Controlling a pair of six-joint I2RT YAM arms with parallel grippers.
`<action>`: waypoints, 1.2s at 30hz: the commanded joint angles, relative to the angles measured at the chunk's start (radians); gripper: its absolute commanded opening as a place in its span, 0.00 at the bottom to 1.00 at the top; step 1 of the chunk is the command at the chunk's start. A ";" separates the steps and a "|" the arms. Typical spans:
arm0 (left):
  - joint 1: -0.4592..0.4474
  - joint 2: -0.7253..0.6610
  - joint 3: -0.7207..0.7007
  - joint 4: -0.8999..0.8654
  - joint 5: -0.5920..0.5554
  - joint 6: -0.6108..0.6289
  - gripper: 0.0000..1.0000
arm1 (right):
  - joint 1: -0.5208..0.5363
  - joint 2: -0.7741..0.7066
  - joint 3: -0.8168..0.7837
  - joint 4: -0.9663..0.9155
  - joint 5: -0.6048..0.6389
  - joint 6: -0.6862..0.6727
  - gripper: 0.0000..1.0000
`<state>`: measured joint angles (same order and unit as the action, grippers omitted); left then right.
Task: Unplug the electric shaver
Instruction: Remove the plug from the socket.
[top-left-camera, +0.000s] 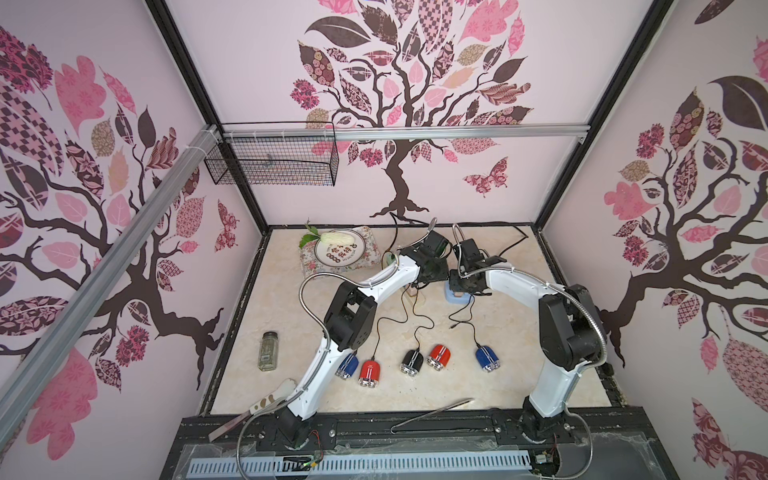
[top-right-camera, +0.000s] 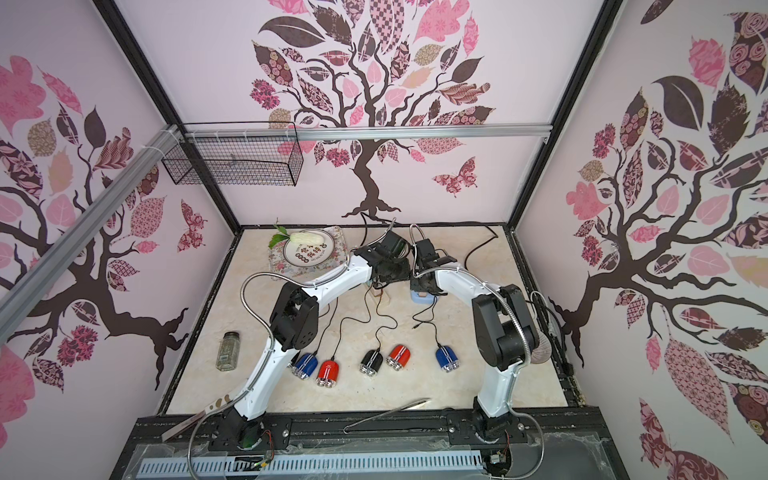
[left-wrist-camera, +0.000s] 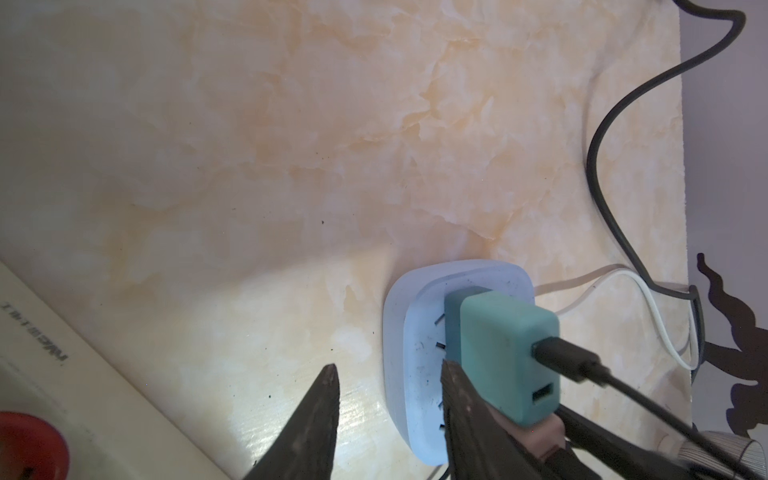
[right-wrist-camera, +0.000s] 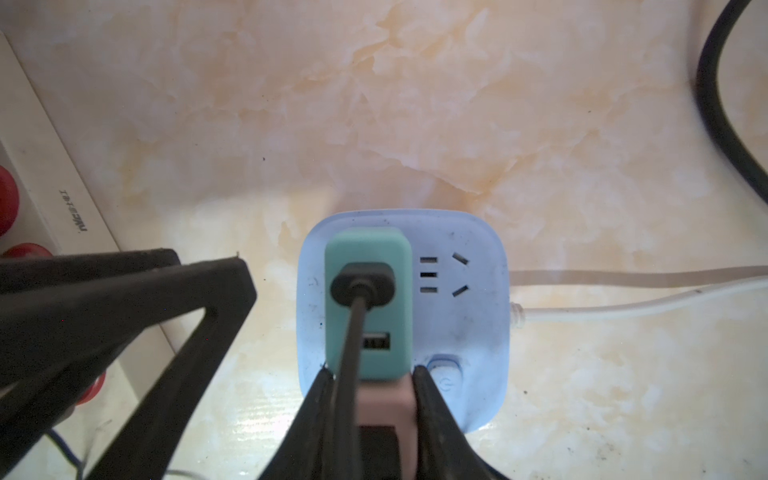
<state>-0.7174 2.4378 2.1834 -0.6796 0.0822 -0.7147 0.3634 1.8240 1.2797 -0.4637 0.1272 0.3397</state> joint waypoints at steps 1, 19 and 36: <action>-0.033 0.007 -0.042 0.059 0.035 -0.014 0.40 | 0.011 -0.025 -0.026 -0.072 -0.017 0.006 0.20; -0.033 0.011 -0.120 0.184 0.132 -0.040 0.29 | 0.011 -0.026 -0.042 -0.060 -0.021 0.010 0.20; -0.034 0.033 -0.139 0.176 0.125 -0.048 0.28 | 0.010 -0.030 -0.041 -0.061 -0.011 0.010 0.20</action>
<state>-0.7349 2.4527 2.0716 -0.5293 0.2066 -0.7582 0.3634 1.8130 1.2625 -0.4519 0.1280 0.3397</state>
